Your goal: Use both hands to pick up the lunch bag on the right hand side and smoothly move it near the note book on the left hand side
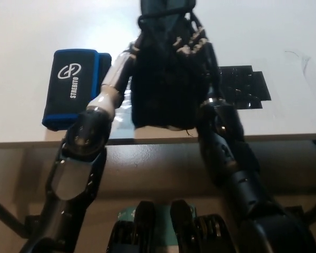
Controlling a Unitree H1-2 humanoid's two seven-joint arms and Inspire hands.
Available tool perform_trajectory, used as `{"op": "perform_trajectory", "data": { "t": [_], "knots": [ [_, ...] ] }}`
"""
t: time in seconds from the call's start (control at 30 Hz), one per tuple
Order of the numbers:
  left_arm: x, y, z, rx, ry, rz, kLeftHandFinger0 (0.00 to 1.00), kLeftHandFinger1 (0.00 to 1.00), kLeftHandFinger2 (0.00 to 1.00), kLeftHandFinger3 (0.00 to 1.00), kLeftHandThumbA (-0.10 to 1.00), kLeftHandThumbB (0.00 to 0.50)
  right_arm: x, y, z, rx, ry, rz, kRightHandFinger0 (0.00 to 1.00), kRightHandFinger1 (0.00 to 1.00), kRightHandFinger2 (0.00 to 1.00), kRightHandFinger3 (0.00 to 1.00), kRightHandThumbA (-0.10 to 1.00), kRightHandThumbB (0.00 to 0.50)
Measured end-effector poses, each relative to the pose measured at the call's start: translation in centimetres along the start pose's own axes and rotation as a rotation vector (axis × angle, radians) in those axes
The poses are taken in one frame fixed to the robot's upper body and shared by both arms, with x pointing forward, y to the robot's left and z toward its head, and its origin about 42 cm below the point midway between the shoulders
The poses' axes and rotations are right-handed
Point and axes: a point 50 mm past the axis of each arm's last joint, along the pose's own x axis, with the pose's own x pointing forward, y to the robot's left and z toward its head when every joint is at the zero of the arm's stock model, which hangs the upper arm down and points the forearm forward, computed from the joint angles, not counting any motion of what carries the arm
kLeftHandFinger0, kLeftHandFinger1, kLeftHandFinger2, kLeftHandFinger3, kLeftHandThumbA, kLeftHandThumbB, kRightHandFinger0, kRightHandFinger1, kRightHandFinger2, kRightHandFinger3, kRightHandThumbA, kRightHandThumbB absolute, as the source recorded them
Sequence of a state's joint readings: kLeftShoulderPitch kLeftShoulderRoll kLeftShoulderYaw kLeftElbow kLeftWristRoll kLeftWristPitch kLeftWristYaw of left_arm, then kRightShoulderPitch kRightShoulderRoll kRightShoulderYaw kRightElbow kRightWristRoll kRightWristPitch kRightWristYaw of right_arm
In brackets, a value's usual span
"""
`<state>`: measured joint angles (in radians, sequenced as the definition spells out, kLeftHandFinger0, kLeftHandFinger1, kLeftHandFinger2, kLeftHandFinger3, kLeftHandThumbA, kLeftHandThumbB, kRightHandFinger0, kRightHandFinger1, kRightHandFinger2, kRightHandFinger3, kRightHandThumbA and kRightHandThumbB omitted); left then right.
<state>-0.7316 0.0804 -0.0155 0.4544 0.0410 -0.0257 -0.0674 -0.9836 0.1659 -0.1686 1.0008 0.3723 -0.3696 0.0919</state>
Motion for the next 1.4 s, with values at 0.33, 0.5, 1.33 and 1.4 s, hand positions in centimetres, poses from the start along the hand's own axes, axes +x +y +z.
{"op": "perform_trajectory", "data": {
  "t": [0.33, 0.5, 1.33, 1.4],
  "knots": [
    [-1.3, 3.0, 0.4, 0.04, -0.031, 0.077, 1.0, 1.0, 1.0, 1.0, 1.0, 0.334, 0.1, 3.0, -1.1, -0.025, 0.032, 0.072, 1.0, 1.0, 1.0, 1.0, 1.0, 0.211],
    [-1.5, 3.2, 0.8, 0.043, -0.049, 0.088, 1.0, 1.0, 1.0, 1.0, 1.0, 0.309, 0.4, 3.6, -1.0, -0.036, 0.035, 0.085, 1.0, 1.0, 1.0, 1.0, 1.0, 0.228],
    [-2.6, 7.5, 0.2, 0.252, -0.002, 0.073, 1.0, 1.0, 1.0, 1.0, 1.0, 0.5, -0.5, -3.4, 1.0, -0.484, -0.007, -0.001, 1.0, 1.0, 1.0, 1.0, 1.0, 0.414],
    [-2.8, 8.4, 0.4, 0.285, -0.002, 0.074, 1.0, 1.0, 1.0, 1.0, 1.0, 0.5, -1.0, -4.6, 1.5, -0.521, -0.028, -0.02, 1.0, 1.0, 1.0, 1.0, 1.0, 0.414]
  ]
}}
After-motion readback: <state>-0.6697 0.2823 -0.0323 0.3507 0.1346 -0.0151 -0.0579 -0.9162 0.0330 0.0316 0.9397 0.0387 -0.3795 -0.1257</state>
